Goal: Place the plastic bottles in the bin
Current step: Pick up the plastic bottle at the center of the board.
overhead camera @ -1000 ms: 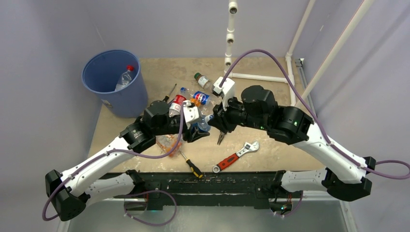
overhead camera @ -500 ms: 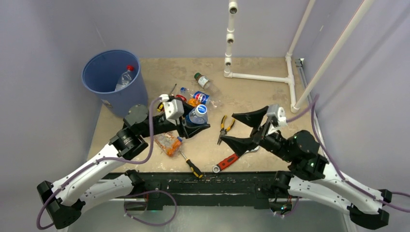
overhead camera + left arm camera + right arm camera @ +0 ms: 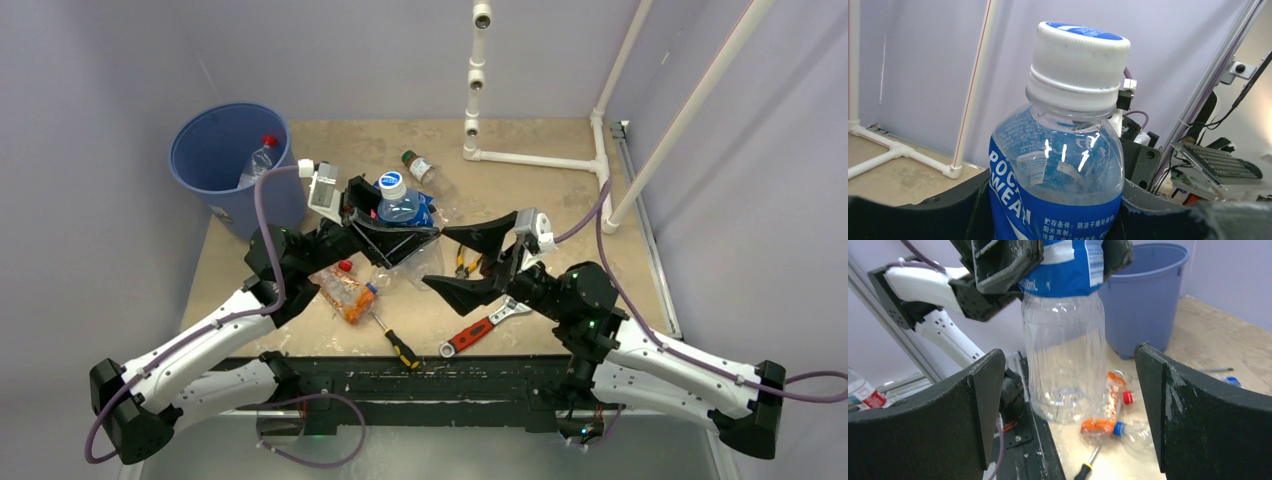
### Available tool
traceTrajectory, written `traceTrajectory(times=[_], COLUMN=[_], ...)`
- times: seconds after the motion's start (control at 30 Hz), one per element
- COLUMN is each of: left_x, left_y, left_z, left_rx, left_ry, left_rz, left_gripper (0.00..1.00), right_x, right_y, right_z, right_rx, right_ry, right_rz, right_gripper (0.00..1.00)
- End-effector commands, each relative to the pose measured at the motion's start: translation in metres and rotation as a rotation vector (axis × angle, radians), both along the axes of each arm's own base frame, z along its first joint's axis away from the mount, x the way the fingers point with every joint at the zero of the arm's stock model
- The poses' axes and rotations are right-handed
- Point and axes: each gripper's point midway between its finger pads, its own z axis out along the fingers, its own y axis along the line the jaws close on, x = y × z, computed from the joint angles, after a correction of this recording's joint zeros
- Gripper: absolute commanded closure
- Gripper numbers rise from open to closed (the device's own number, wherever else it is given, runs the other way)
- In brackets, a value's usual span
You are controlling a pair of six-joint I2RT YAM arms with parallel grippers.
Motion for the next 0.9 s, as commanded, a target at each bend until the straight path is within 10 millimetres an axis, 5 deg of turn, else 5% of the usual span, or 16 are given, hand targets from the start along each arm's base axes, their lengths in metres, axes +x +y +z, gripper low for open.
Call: traceTrajectory(times=[0.0, 0.2, 0.37, 0.47, 0.63, 0.87], left_x=[-0.007, -0.007, -0.005, -0.004, 0.002, 0.013], left_y=[0.007, 0.006, 0.005, 0.005, 0.013, 0.046], left_z=[0.019, 0.014, 0.011, 0.009, 0.015, 0.061], left_rx=[-0.115, -0.124, -0.115, -0.099, -0.078, -0.064], left_ry=[0.032, 0.048, 0.058, 0.061, 0.055, -0.015], left_rz=[-0.043, -0.057, -0.054, -0.04, 0.037, 0.254], left_gripper=[1.0, 1.0, 1.0, 0.76, 0.11, 0.02], right_x=[-0.015, -0.002, -0.004, -0.006, -0.008, -0.005], right_y=[0.004, 0.03, 0.042, 0.042, 0.037, 0.029], right_z=[0.035, 0.023, 0.017, 0.015, 0.011, -0.004], right_rx=[0.129, 0.078, 0.063, 0.063, 0.056, 0.024], right_ry=[-0.055, 0.0, 0.01, 0.006, 0.003, 0.005], right_rz=[0.09, 0.099, 0.145, 0.156, 0.149, 0.109], right_gripper=[0.01, 0.04, 0.26, 0.42, 0.55, 0.59])
